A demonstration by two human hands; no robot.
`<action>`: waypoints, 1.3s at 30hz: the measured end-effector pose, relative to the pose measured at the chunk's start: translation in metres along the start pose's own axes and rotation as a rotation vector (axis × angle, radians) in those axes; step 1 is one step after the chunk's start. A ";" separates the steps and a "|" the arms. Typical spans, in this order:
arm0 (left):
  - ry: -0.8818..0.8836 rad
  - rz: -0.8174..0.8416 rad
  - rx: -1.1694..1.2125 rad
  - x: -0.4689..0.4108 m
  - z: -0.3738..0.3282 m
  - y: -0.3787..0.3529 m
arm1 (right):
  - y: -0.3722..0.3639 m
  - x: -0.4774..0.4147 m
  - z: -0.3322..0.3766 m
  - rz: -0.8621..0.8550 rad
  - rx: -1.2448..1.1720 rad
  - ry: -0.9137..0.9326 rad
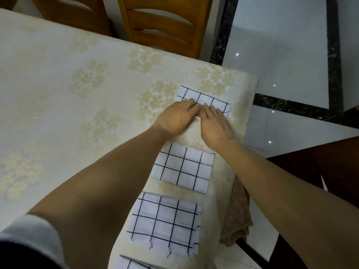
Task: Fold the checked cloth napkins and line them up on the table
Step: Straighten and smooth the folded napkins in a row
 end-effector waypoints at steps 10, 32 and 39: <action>0.150 0.342 -0.076 0.036 0.032 -0.029 | -0.014 0.009 0.025 0.126 -0.023 0.061; 0.161 0.460 -0.203 0.063 0.021 -0.029 | -0.021 0.053 -0.004 0.218 -0.029 0.028; 0.240 0.079 0.053 0.052 0.026 0.006 | 0.012 0.044 0.001 -0.089 -0.162 -0.054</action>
Point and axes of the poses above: each hand's wrist, its own x-axis away from the middle knuckle, its own y-axis out of the back of the hand, z = x × y, the point moved 9 cm from there along -x, towards the middle knuckle, and after that the axes turned 13 degrees about y, right-handed, at the moved point
